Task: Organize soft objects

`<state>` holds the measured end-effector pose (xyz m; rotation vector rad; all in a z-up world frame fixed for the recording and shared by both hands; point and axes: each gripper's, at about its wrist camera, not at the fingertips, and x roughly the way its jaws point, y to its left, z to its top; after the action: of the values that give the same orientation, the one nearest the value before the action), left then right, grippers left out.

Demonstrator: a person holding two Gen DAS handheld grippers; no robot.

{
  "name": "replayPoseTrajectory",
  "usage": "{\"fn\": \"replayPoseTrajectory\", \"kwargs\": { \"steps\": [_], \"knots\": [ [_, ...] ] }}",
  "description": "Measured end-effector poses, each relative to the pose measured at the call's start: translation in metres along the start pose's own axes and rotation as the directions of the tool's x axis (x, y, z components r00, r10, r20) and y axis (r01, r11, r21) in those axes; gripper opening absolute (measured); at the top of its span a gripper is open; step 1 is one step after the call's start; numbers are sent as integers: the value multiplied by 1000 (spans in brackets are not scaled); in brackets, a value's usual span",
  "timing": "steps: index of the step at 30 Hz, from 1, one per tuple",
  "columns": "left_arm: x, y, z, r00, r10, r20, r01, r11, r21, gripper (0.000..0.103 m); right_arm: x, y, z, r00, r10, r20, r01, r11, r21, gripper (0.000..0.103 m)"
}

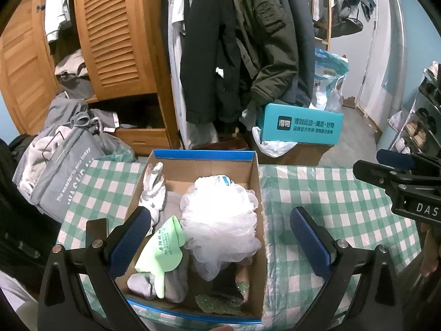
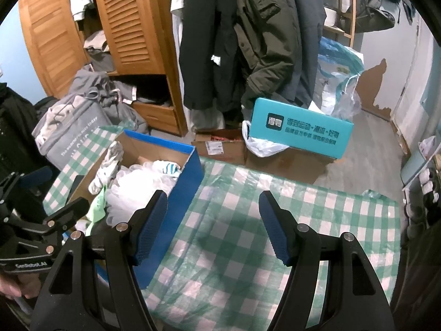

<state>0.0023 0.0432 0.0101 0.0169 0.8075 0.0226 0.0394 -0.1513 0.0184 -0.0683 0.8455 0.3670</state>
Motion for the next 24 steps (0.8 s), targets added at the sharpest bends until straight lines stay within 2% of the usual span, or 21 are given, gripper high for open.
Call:
{"fn": "replayPoseTrajectory", "kwargs": {
  "steps": [24],
  "knots": [
    [0, -5, 0, 1000, -1, -5, 1, 1000, 10, 102, 2, -7, -3, 1000, -2, 1, 2, 1000, 5, 68]
  ]
}}
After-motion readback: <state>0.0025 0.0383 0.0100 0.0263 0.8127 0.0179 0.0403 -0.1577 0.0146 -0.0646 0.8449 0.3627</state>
